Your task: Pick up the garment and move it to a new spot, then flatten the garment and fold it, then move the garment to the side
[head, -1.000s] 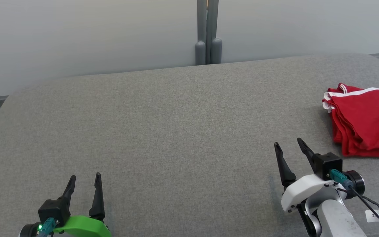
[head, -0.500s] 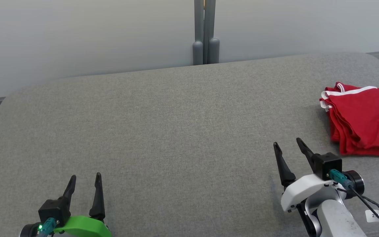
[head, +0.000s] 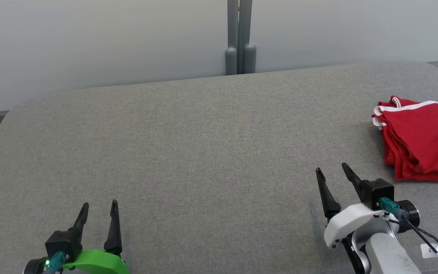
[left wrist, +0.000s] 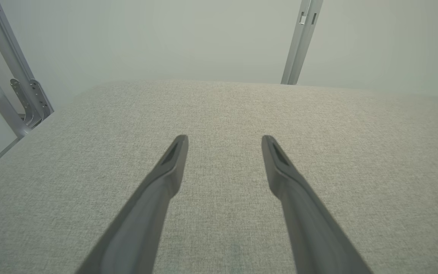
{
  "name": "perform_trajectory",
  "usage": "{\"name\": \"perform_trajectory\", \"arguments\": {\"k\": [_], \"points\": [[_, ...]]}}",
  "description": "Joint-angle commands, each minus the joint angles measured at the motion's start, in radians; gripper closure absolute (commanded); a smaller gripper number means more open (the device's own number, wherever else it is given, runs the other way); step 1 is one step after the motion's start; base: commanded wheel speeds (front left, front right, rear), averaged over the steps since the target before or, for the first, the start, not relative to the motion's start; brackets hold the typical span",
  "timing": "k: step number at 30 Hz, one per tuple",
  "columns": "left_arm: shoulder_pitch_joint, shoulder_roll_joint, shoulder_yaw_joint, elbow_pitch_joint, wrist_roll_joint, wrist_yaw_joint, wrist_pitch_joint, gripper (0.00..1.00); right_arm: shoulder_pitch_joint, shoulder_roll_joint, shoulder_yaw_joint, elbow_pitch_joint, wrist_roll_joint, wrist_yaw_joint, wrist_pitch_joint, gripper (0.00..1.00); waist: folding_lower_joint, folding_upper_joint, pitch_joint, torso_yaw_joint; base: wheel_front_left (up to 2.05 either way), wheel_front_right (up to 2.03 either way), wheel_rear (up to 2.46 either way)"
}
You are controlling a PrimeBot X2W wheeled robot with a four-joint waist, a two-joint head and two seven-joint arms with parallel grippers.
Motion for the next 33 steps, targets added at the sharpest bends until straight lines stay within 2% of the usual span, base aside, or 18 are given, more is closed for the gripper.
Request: {"name": "perform_trajectory", "arguments": {"k": [1, 31, 32, 33], "points": [[-0.013, 0.002, 0.000, 0.001, 0.002, 0.001, 0.000, 0.00, -0.005, -0.002, 0.002, 0.002, 0.008, -0.001, -0.002, 0.00, 0.0000, 0.0000, 0.000, 0.000, 0.00, 0.00, 0.00], [-0.005, 0.002, -0.012, -0.004, -0.016, -0.002, 0.000, 0.00, 0.013, -0.003, 0.044, -0.023, 0.008, -0.001, -0.002, 0.00, 0.0000, 0.0000, 0.000, 0.005, 0.00, 0.00, 0.00], [0.000, 0.000, -0.011, -0.003, -0.014, 0.000, 0.000, 1.00, 0.001, 0.001, 0.045, -0.019, 0.014, 0.000, 0.000, 1.00, 0.0000, 0.0000, 0.000, 0.005, 0.00, 0.00, 0.00], [0.001, -0.001, -0.011, -0.001, -0.016, 0.000, 0.001, 1.00, 0.002, 0.001, 0.044, -0.015, 0.016, 0.000, 0.001, 1.00, 0.0000, 0.0000, 0.000, 0.005, 0.00, 0.00, 0.00]]}}
